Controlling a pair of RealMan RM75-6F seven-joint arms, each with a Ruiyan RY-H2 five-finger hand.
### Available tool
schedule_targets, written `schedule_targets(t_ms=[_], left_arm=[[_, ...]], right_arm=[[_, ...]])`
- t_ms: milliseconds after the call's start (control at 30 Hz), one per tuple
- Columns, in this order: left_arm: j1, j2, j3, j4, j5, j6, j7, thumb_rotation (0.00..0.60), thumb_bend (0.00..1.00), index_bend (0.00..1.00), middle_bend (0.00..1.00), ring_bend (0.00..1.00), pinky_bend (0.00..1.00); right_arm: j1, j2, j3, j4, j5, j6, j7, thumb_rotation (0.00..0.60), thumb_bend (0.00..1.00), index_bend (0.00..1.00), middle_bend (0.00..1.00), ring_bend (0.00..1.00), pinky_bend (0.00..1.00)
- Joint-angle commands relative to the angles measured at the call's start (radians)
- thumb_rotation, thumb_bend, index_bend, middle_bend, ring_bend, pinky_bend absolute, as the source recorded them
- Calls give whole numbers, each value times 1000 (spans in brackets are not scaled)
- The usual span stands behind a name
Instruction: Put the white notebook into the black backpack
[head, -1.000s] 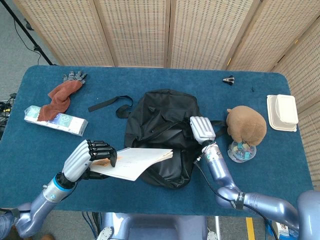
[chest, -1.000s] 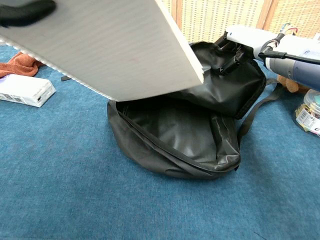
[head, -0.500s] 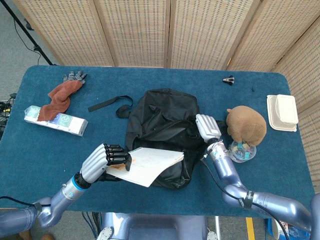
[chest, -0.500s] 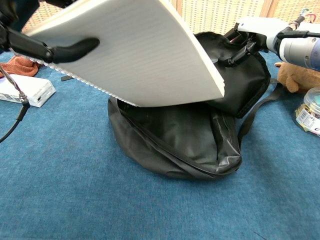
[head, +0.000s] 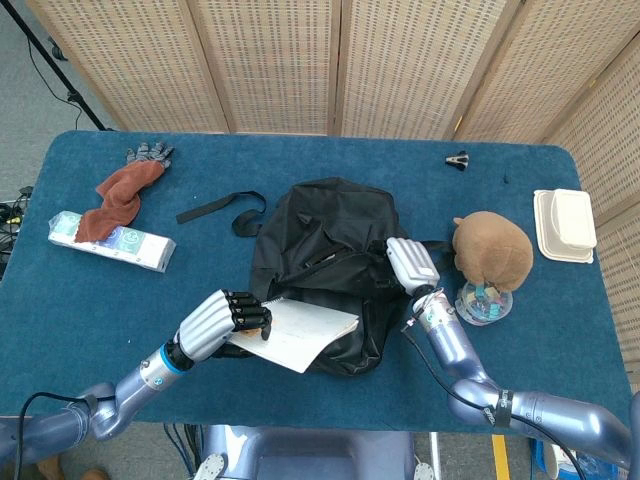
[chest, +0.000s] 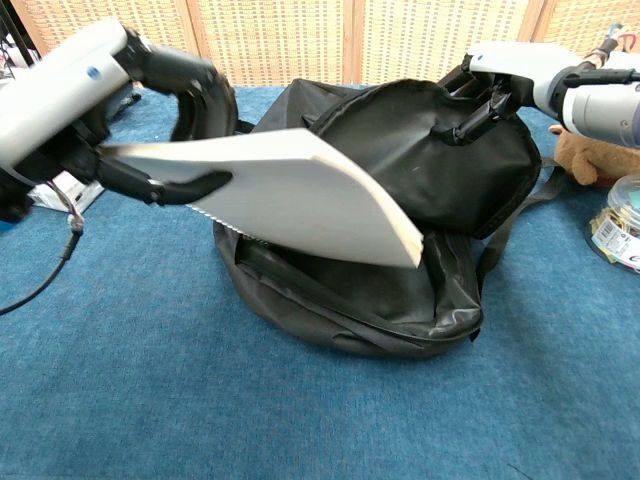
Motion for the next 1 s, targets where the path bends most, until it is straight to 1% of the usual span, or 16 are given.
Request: schedule_targets(t_ms=[33, 133, 267, 400, 600, 667, 833, 1000], left_arm=[[-14, -60, 13, 81, 0, -15, 13, 600, 465, 795, 655, 615, 690], [-33, -114, 7, 159, -2, -22, 43, 600, 465, 795, 655, 615, 690], [-42, -168, -5, 258, 2, 35, 70, 600, 466, 795, 655, 615, 690], [-48, -200, 14, 344, 10, 54, 83, 600, 467, 795, 656, 616, 690], [-47, -224, 27, 400, 9, 84, 79, 600, 467, 795, 657, 616, 690], [-52, -242, 35, 424, 8, 79, 92, 600, 467, 795, 657, 616, 690], [-69, -278, 51, 456, 3, 57, 131, 600, 467, 795, 657, 616, 690], [-93, -309, 51, 483, -6, 43, 168, 600, 467, 795, 657, 616, 690]], right_arm=[[3, 0, -4, -6, 3, -2, -1, 600, 704, 614, 622, 618, 610], [7, 4, -7, -22, 12, -11, 2, 600, 704, 614, 622, 618, 597], [9, 21, -11, -63, 17, -6, -3, 600, 708, 614, 622, 618, 593], [18, 35, -13, -118, 27, 0, -16, 600, 712, 614, 623, 618, 592], [31, 42, -17, -152, 33, 6, -34, 600, 716, 614, 623, 618, 592], [42, 38, -18, -173, 40, 9, -45, 600, 717, 614, 623, 618, 592], [62, 29, -23, -186, 78, 23, -64, 600, 717, 614, 623, 618, 592], [73, 30, -25, -203, 107, 26, -68, 600, 717, 614, 623, 618, 592]])
